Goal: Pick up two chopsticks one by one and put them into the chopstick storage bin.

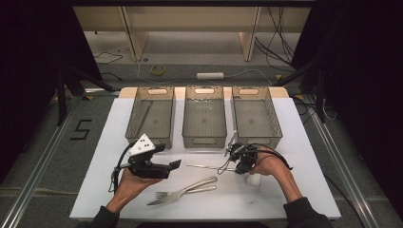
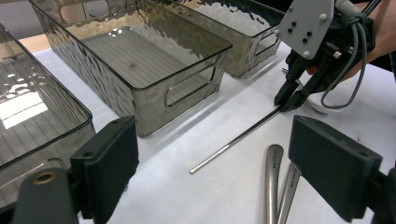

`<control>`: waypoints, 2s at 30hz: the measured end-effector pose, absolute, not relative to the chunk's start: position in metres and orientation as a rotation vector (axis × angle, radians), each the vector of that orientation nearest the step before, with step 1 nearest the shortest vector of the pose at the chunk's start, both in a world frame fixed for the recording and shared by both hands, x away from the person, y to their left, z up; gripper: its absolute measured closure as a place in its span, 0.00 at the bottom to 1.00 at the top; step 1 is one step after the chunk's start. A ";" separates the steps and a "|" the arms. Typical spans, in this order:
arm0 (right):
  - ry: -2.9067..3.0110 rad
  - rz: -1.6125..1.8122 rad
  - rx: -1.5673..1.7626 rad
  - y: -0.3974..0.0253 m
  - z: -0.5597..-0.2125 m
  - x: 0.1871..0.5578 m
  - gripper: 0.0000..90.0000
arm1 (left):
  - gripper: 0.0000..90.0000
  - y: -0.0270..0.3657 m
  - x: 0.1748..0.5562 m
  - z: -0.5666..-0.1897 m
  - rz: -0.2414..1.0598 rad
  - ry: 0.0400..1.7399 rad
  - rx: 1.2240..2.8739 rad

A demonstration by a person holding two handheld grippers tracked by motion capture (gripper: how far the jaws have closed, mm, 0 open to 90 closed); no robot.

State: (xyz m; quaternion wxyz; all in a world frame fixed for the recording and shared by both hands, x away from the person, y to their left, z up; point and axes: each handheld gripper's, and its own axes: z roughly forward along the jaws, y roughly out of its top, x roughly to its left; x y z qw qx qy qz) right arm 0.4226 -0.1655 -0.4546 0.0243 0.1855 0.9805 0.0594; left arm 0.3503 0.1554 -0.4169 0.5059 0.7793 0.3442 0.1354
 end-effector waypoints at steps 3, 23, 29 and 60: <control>3.040 0.178 0.558 -0.165 -0.454 0.423 0.90 | 0.17 0.155 0.350 -0.417 0.328 0.829 1.882; 3.015 0.201 0.420 -0.159 -0.451 0.418 0.95 | 0.17 0.152 0.351 -0.419 0.324 0.818 1.904; 2.992 0.271 0.375 -0.154 -0.438 0.413 0.95 | 0.18 0.150 0.351 -0.420 0.320 0.812 1.919; 2.993 0.353 0.220 -0.134 -0.400 0.380 0.95 | 0.22 0.099 0.348 -0.438 0.262 0.660 2.196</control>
